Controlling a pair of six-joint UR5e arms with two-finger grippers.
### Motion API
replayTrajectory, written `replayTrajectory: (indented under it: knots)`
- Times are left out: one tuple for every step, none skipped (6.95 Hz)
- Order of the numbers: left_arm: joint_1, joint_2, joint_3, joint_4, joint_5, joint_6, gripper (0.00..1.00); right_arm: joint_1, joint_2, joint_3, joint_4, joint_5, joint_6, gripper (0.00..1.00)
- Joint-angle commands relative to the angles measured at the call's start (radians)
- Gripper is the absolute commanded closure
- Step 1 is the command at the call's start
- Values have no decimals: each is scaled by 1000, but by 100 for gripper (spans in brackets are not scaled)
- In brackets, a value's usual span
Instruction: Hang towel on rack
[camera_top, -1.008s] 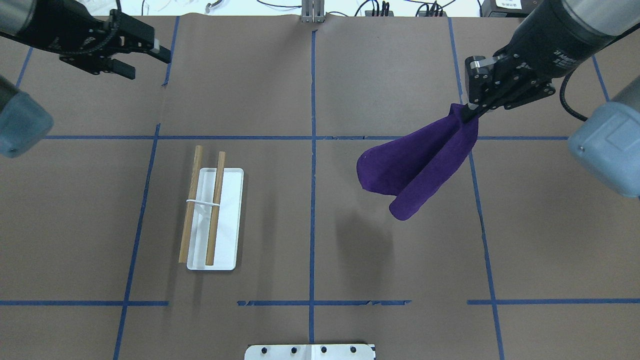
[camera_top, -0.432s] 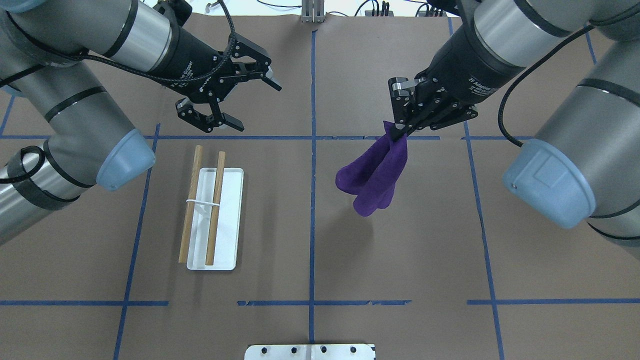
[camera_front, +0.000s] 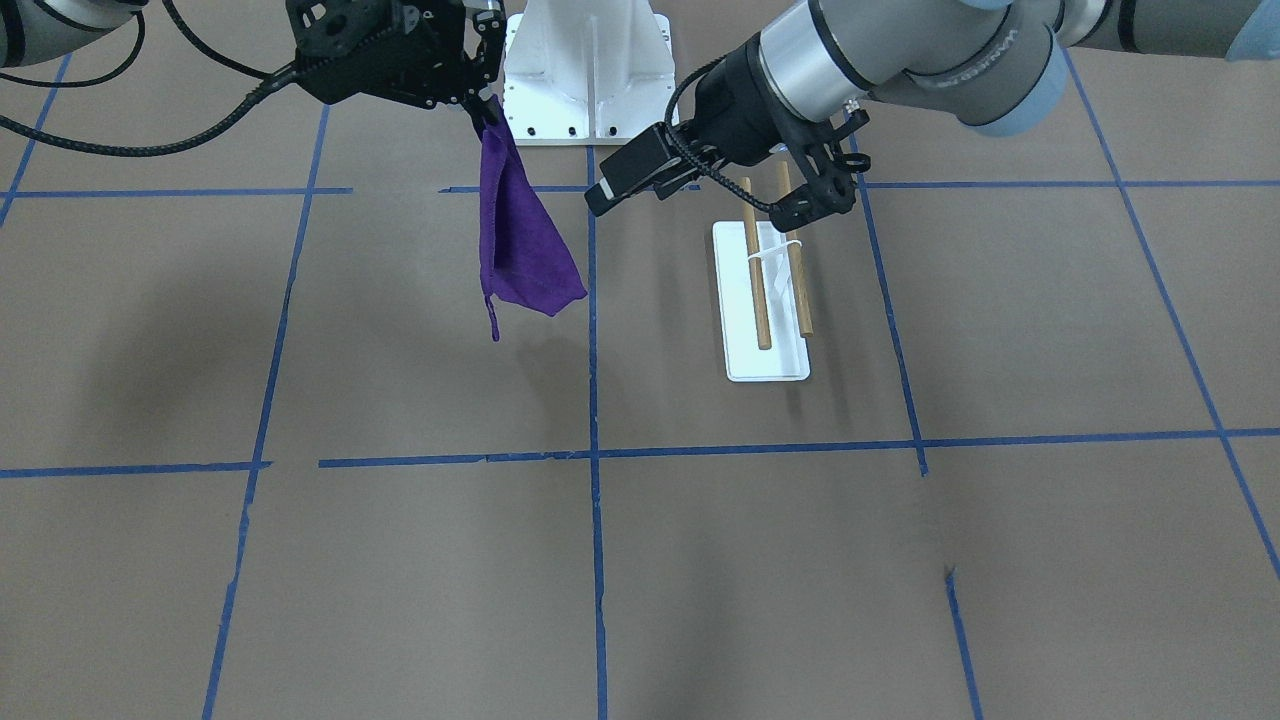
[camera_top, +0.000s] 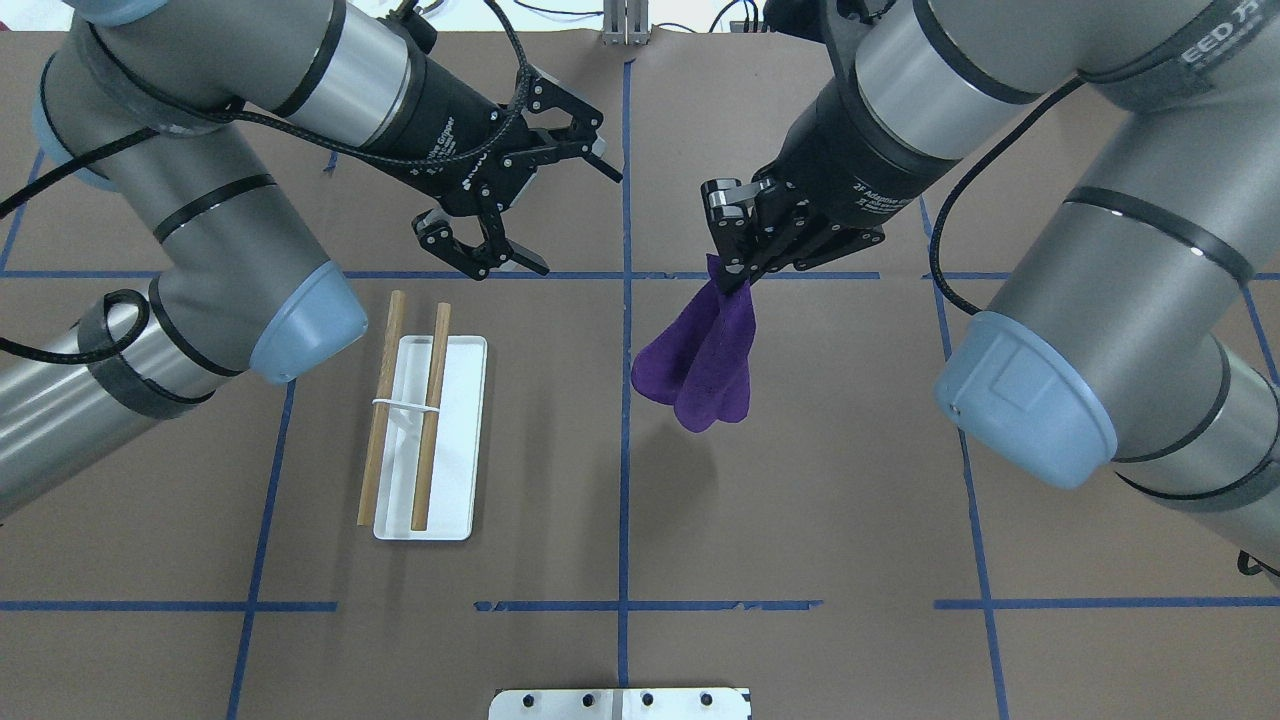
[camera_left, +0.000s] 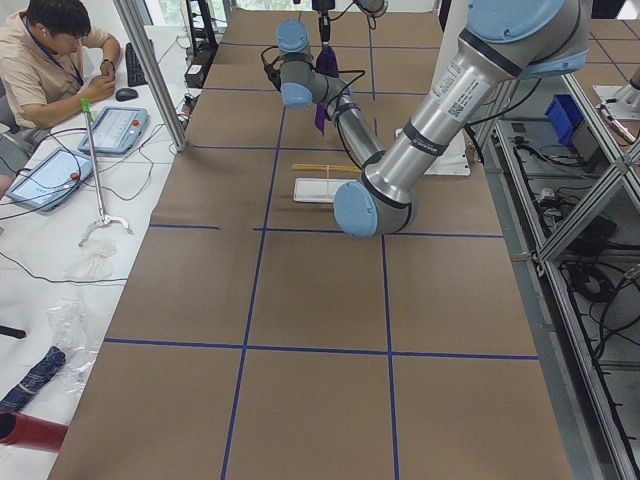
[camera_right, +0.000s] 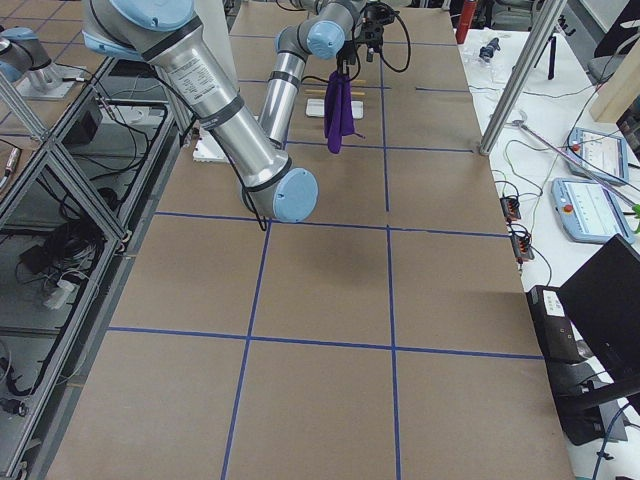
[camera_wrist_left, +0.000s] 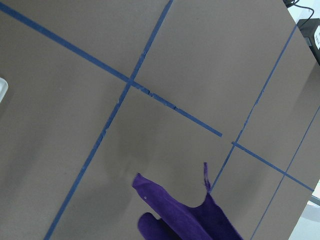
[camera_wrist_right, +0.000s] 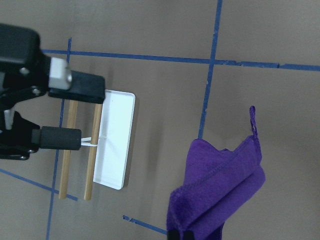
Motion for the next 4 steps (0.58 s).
replayTrajectory:
  knots:
    - [24, -39, 27, 1, 0, -63, 0, -17, 22, -11, 1, -22, -61, 100]
    - [26, -43, 24, 1, 0, -98, 0, -22, 54, -46, 1, -28, -64, 100]
    - [35, -54, 19, -1, 0, -129, 11, -25, 68, -59, 2, -34, -64, 100]
    - [40, -65, 19, 1, 0, -146, 22, -25, 67, -60, 17, -35, -67, 100]
